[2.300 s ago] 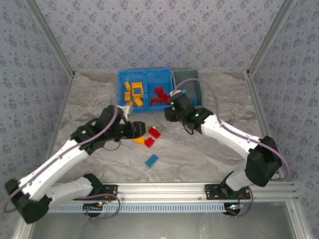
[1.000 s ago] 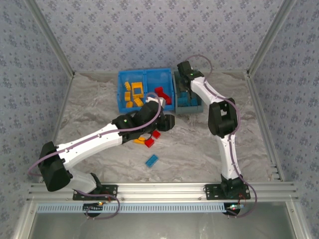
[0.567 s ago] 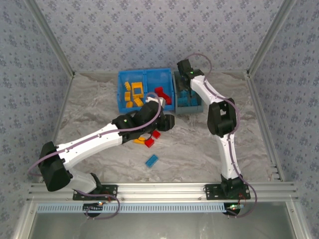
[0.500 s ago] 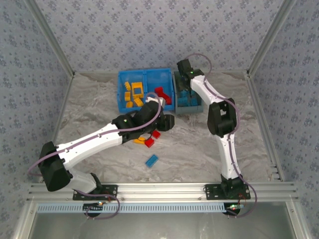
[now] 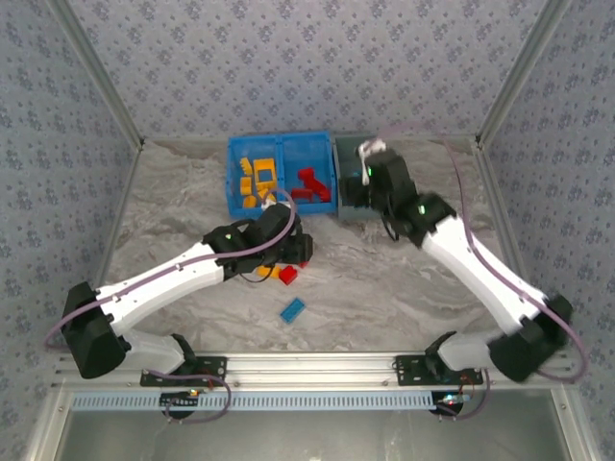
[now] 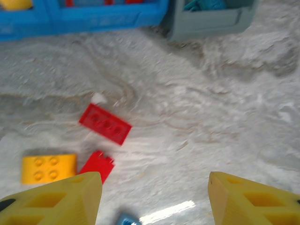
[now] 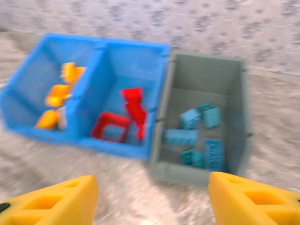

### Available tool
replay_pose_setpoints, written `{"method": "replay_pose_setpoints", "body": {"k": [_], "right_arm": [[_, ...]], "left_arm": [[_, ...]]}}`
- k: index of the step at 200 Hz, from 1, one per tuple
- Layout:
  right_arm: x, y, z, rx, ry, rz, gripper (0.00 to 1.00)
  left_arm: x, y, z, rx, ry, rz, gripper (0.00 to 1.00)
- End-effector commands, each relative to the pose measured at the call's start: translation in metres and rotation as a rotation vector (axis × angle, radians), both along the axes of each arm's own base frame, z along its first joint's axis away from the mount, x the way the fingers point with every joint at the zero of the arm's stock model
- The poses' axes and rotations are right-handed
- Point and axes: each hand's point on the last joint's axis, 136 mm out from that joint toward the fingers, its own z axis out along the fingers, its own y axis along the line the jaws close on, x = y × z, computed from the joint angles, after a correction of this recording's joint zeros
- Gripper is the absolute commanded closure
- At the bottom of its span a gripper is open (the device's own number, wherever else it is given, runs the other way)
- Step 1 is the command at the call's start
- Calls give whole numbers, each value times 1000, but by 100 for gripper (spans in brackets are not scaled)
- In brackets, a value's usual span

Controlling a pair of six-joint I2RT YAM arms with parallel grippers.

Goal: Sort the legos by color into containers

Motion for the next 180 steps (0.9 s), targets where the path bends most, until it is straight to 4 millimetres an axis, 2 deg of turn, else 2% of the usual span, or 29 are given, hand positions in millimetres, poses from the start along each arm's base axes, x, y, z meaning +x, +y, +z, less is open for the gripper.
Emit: {"method": "replay_pose_setpoints", "body": {"k": [1,17,32,59,96,111,131,180], "right_arm": [[-56,27,-49,23,97,145,32],[-102,40,-72,35,134,250,29],[-135,49,-88,53,158,327,28],[-169,60,-110,47,165,411,26],[-190,80,-109,42,134,569,24],[-195,85,-104,50,112,625,21],[-199,88,-100,56,94,669,17],[-198,88,-101,61,104,654,17]], "left_arm": [[-11,34,-22,53,89,102,37],[-10,58,-40,62,148,250,37],[-7,75,-51,27,202,398,38],[1,82,-73,-114,310,655,39],[1,81,-102,-177,496,970,40],[4,72,-108,-214,538,1032,40],[-1,71,-115,-197,603,1139,40],[10,71,-129,-241,643,1276,37]]}}
